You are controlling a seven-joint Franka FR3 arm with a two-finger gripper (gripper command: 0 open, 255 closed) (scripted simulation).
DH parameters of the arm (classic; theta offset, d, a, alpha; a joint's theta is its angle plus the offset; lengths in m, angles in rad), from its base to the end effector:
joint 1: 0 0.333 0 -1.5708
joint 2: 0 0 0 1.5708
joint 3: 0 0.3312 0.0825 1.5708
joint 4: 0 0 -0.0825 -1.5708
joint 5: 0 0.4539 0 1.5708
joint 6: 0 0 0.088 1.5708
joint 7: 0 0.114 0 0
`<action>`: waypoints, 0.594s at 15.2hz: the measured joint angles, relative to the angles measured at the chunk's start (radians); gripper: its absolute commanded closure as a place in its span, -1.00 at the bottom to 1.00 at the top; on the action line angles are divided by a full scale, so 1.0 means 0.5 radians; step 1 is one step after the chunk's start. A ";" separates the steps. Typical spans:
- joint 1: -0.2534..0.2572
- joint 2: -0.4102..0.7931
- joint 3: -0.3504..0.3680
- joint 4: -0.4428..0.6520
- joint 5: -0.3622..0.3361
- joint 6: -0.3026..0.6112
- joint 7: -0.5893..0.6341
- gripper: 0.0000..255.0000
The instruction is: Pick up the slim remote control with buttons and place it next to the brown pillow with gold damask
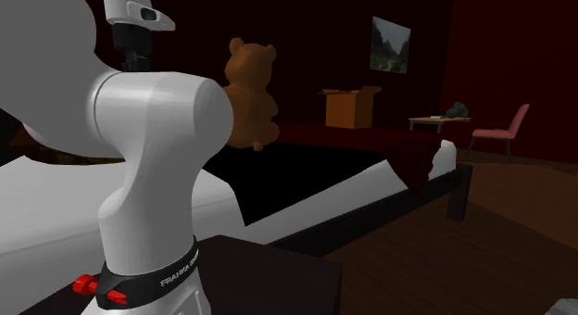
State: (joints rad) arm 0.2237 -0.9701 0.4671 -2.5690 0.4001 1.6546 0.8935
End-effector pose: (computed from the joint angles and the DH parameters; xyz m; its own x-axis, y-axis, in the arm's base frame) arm 0.2388 0.2623 0.5095 0.9114 -0.4114 -0.0094 -0.4115 -0.9113 -0.0175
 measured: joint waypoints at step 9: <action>0.033 0.003 0.098 -0.223 0.091 0.227 -0.014 1.00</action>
State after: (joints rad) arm 0.2404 -0.9685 0.5163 -2.6804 0.4458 1.7681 0.8863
